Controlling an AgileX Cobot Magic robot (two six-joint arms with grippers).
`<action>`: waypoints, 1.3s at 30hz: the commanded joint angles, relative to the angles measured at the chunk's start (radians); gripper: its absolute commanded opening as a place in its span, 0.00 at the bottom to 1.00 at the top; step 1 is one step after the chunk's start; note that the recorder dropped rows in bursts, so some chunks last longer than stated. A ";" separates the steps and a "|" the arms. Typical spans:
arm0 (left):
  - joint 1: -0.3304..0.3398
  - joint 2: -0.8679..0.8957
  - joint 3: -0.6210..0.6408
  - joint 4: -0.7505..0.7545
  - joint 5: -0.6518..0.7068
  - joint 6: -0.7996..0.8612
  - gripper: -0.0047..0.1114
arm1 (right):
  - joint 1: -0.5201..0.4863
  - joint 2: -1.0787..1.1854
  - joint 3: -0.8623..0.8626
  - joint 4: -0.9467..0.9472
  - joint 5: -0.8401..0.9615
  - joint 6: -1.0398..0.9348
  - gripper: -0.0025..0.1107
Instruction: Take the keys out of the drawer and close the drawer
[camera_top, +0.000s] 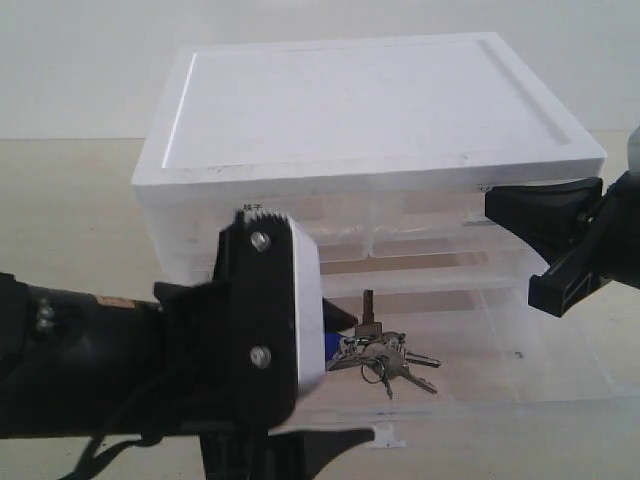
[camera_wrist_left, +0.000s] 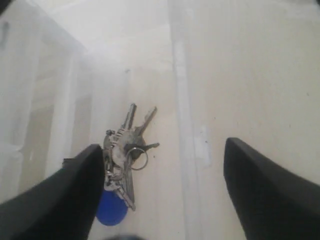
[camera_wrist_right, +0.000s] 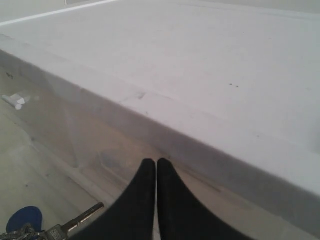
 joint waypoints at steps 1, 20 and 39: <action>-0.003 -0.058 -0.029 -0.117 -0.093 -0.038 0.57 | 0.000 -0.002 -0.007 0.020 -0.015 -0.002 0.02; -0.003 0.204 -0.215 -0.359 -0.203 -0.056 0.47 | 0.000 -0.002 -0.007 0.011 -0.022 0.018 0.02; -0.297 0.102 -0.238 -0.463 -0.704 0.232 0.31 | 0.000 -0.002 -0.007 -0.003 -0.034 0.025 0.02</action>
